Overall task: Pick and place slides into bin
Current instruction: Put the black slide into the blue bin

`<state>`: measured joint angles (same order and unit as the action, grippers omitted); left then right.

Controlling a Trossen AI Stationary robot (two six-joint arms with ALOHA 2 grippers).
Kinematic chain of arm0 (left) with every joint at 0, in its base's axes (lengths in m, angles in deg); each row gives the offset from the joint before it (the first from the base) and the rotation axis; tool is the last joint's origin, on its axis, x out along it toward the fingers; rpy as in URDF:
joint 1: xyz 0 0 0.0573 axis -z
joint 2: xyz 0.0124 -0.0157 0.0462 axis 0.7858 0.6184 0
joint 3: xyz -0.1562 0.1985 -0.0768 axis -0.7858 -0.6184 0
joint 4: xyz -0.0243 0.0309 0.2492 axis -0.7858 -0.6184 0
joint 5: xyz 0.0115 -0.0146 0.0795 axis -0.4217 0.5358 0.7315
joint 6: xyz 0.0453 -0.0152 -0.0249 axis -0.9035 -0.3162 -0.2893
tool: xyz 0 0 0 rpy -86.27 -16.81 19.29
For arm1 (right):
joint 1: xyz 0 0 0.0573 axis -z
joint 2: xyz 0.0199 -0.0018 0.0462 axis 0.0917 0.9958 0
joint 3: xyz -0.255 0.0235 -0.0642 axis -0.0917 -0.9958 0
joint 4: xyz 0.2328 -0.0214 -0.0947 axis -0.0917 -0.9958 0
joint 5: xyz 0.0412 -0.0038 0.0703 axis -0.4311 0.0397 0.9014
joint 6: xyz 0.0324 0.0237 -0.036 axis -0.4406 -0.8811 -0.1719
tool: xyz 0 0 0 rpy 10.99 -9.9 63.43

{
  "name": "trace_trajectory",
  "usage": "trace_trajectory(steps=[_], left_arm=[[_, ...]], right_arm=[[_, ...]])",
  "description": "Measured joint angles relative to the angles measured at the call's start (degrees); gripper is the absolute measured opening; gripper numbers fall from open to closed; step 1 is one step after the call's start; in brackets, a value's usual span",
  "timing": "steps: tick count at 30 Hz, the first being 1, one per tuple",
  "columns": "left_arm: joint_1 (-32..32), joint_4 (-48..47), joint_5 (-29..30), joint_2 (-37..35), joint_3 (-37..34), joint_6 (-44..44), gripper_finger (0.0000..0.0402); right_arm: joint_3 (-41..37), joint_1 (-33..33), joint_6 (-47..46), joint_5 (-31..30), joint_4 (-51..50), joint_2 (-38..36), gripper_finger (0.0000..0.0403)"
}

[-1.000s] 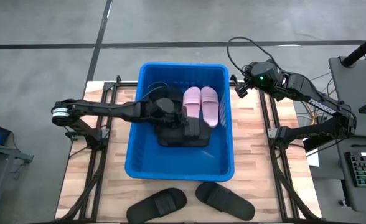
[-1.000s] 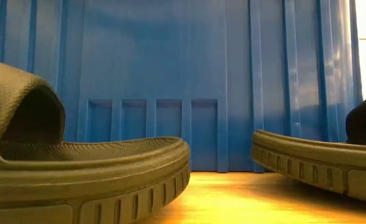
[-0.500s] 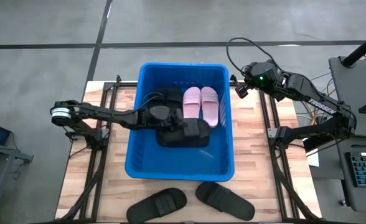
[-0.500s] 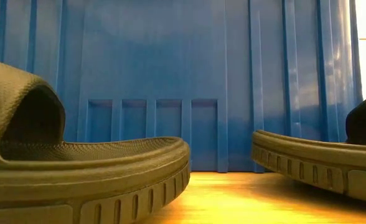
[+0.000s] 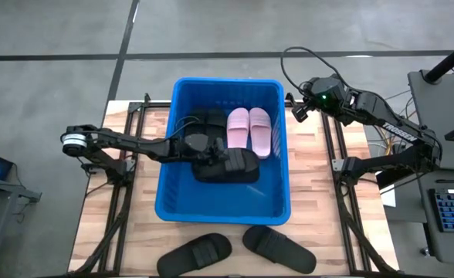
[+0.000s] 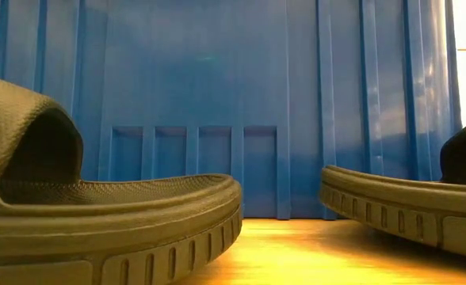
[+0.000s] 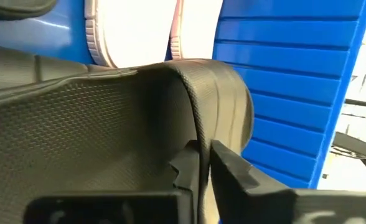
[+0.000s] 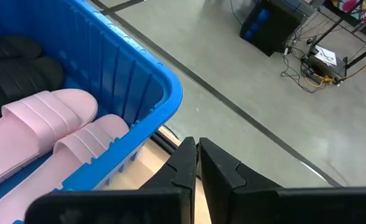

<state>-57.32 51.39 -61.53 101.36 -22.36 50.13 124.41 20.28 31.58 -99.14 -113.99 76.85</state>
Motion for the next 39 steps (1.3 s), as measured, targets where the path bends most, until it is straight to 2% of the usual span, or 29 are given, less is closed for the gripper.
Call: trace_trajectory(steps=[13, 18, 39], left_arm=[[-0.5, -1.06, -5.45, -0.02, -0.36, -1.07, 0.0144], [-0.48, -1.21, -9.03, -0.89, -0.53, -1.09, 0.0179], [-0.49, -1.14, -12.37, -6.09, -0.78, -4.2, 0.0188]], right_arm=[[-0.04, 0.0, 0.48, -0.02, -0.66, 0.0, 0.0012], [-0.04, 0.01, 0.79, -0.01, -0.83, 0.0, 0.0012], [-0.07, 0.0, 0.72, 0.0, -1.32, 0.0, 0.0012]])
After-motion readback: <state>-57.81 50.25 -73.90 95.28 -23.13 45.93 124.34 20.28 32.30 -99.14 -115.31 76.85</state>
